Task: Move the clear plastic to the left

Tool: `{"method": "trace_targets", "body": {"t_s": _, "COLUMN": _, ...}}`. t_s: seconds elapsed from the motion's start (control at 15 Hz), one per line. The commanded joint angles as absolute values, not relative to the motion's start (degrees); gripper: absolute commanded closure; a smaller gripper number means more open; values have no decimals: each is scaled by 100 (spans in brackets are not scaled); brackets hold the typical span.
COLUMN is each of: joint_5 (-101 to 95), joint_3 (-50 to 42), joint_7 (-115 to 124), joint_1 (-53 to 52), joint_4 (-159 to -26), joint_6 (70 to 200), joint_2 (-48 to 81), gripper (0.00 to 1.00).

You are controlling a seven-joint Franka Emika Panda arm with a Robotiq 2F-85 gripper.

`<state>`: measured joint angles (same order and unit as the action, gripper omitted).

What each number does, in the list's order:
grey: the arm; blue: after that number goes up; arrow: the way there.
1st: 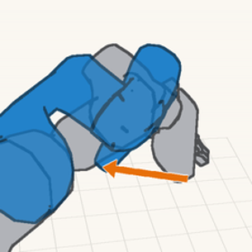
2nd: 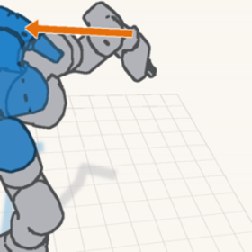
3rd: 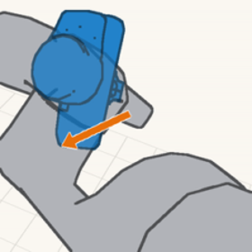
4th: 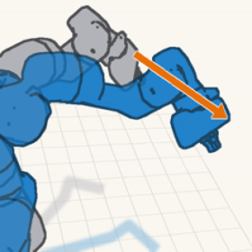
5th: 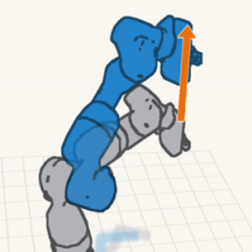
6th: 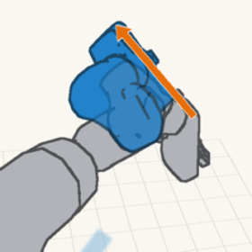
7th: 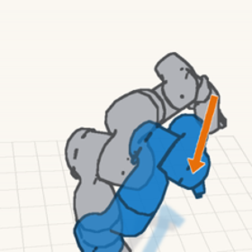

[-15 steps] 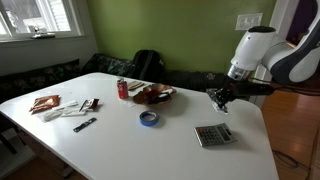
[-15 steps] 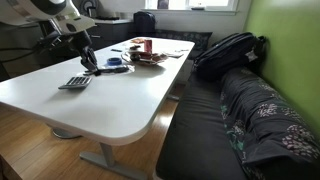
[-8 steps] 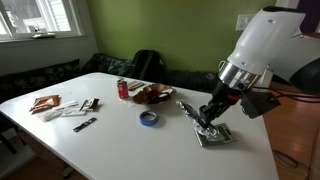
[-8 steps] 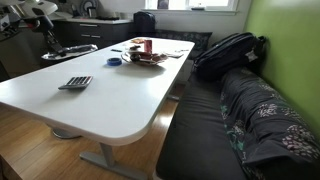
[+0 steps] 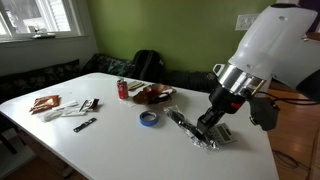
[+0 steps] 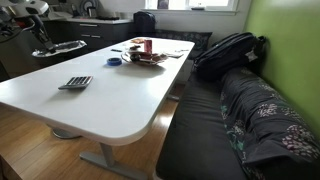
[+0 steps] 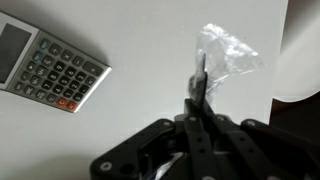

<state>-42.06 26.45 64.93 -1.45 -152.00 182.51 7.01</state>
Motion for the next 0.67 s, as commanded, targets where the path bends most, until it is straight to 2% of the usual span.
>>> {"method": "trace_targets", "body": {"t_s": 0.0, "joint_5": -4166, "joint_3": 2777, "joint_7": 6467, "joint_1": -268, "joint_4": -14964, "joint_6": 18278, "joint_2": 1223, "gripper": 98}}
{"method": "trace_targets", "body": {"t_s": 0.13, "joint_5": -4144, "joint_3": 2904, "joint_7": 6455, "joint_1": -397, "joint_4": -14778, "joint_6": 18211, "joint_2": 1682, "gripper": 98}}
{"method": "trace_targets", "body": {"t_s": 0.2, "joint_5": -3061, "joint_3": 2668, "joint_7": 5609, "joint_1": -909, "joint_4": -14847, "joint_6": 18265, "joint_2": 1769, "gripper": 98}}
{"method": "trace_targets", "body": {"t_s": 0.6, "joint_5": -1127, "joint_3": 2875, "joint_7": 3568, "joint_1": -1466, "joint_4": -14406, "joint_6": 18123, "joint_2": 2389, "gripper": 98}}
